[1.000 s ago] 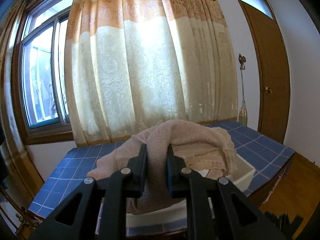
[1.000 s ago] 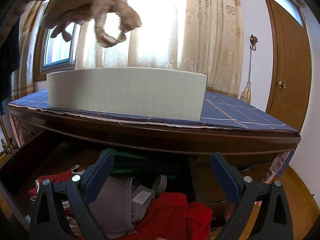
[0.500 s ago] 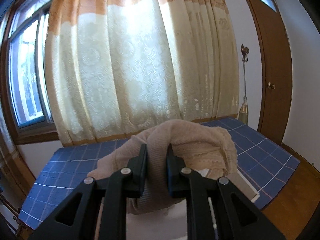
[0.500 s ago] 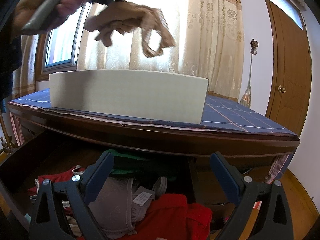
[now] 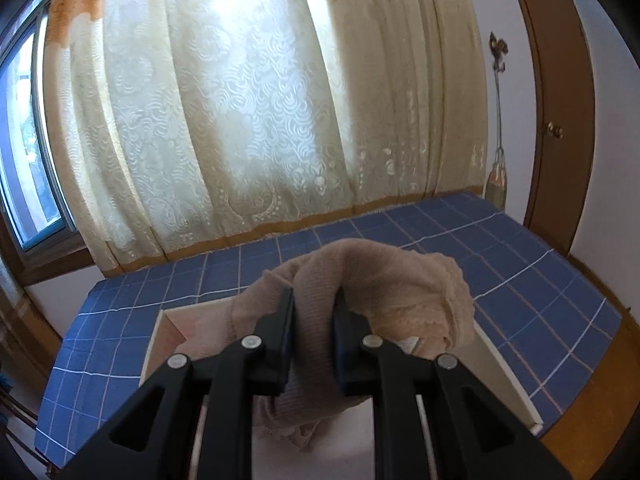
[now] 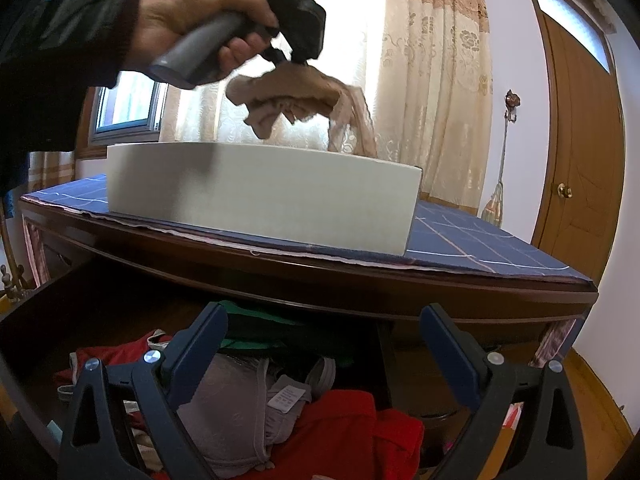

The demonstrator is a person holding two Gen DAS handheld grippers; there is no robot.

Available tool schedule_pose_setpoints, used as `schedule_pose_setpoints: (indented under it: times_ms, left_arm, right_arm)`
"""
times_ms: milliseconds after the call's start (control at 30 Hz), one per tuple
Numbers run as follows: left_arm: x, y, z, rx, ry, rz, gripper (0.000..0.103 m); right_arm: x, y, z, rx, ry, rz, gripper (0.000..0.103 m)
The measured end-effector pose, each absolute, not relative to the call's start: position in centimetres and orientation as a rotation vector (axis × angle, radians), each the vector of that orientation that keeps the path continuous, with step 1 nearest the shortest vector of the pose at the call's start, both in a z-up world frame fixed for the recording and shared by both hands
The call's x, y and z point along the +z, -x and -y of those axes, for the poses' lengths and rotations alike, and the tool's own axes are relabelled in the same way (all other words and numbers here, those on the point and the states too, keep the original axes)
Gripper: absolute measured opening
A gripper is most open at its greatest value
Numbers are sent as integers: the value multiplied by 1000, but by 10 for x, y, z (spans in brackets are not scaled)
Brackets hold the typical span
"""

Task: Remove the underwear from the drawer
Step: 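Carry the beige knit underwear over the cream box and lower it, then open the left gripper to release the underwear into the box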

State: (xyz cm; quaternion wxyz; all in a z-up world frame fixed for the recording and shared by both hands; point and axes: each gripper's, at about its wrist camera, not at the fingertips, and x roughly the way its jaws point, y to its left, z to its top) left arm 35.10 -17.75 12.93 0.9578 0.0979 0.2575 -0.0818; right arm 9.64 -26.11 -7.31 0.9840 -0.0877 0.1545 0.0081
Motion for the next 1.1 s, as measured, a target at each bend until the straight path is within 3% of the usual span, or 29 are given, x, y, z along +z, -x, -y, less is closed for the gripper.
schedule_pose_setpoints:
  times_ms: [233,1000,1100]
  left_arm:
    - [103,-399,191,-148,-153,-688,14]
    - [61,-450,220,-137,-121,-851,15]
    - [55,-454,217,-138,-100,-882,26]
  right_arm:
    - [-74,-93,258,21,191,-296,98]
    - [-74,-90,255,40,218,-280,98]
    - [-74,-90,255,41,221,-280,98]
